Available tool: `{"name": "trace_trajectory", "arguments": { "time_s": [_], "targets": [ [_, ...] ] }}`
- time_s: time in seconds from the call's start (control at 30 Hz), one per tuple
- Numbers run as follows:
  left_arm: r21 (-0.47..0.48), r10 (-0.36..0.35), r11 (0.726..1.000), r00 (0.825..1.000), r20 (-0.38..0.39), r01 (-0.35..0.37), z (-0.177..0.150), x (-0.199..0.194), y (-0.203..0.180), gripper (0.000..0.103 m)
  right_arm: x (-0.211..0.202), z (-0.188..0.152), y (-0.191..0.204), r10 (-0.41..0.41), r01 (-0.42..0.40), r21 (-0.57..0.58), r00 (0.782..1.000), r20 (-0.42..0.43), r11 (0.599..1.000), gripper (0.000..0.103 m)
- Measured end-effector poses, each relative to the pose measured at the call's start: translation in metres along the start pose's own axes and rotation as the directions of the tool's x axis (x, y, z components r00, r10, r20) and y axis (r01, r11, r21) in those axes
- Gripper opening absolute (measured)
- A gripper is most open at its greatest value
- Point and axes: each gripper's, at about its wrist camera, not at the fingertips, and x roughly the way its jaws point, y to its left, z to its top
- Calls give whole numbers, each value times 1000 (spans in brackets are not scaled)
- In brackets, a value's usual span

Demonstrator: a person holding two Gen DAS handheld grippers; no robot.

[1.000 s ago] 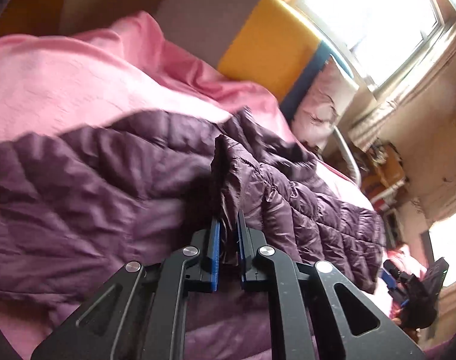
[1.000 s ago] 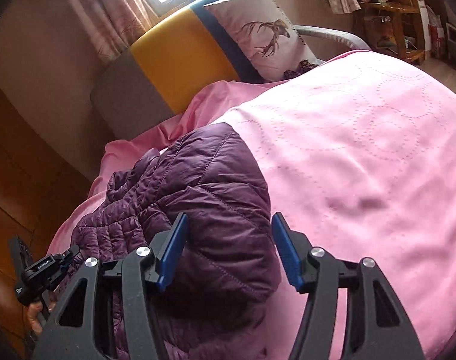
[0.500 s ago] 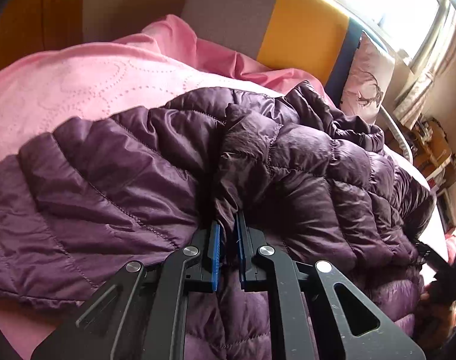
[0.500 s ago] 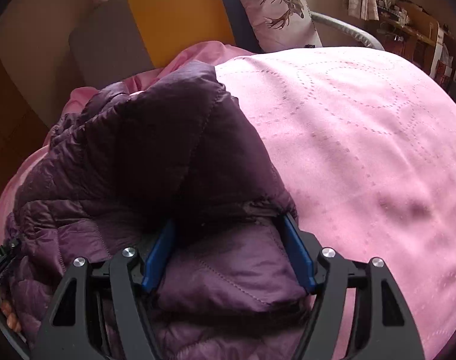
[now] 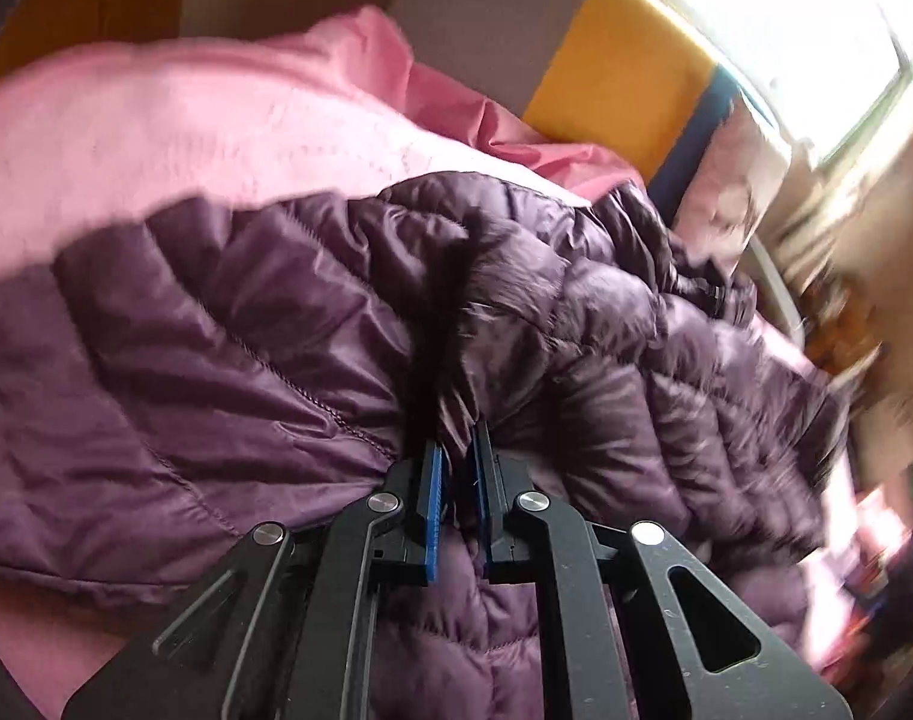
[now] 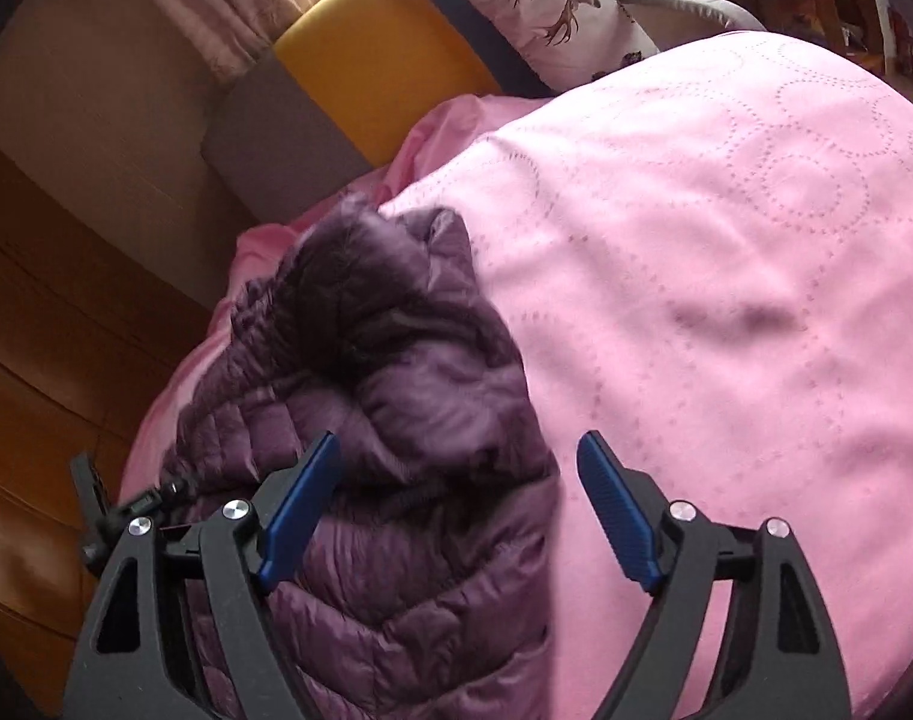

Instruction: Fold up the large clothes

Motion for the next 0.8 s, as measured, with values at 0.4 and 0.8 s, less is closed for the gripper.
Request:
{"name": "trace_trajectory", "arguments": {
  "time_s": [0.4, 0.8],
  "targets": [
    [-41, 99, 995, 990, 99, -95, 7, -78, 55, 4, 29, 60, 21, 13, -12, -39, 1000, 21, 999, 67],
    [23, 81, 996, 986, 144, -86, -15, -107, 40, 4, 169, 39, 105, -311, 194, -487, 935, -172, 851, 51]
  ]
}}
